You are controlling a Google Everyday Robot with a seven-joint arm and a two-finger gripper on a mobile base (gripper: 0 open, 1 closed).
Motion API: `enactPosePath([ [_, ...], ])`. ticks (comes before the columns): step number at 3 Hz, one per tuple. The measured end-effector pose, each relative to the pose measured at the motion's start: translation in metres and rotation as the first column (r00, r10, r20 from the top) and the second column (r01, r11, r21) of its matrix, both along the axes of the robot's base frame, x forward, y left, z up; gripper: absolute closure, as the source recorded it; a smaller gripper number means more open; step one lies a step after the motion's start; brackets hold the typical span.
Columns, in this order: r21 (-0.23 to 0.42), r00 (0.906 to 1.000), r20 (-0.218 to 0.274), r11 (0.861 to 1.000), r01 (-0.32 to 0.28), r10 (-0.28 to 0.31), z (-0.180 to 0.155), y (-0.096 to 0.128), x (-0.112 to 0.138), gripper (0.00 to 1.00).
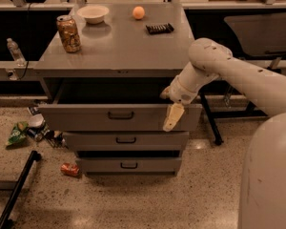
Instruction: Open top drawer
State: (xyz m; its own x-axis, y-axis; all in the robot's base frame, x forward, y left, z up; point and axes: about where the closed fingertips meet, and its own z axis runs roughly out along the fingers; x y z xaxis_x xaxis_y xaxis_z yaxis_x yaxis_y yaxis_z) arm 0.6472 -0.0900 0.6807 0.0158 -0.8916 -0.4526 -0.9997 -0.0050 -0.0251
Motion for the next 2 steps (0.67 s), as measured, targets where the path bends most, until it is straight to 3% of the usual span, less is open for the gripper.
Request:
enactPosePath([
  [1,0.020,0.9872,-0.157,1.000,-0.021,0.024,0.000,0.013,-0.052,0.03],
  [2,0.033,0.9704,-0.239,0.999,-0.031,0.038,0.002,0.020,-0.080,0.26],
])
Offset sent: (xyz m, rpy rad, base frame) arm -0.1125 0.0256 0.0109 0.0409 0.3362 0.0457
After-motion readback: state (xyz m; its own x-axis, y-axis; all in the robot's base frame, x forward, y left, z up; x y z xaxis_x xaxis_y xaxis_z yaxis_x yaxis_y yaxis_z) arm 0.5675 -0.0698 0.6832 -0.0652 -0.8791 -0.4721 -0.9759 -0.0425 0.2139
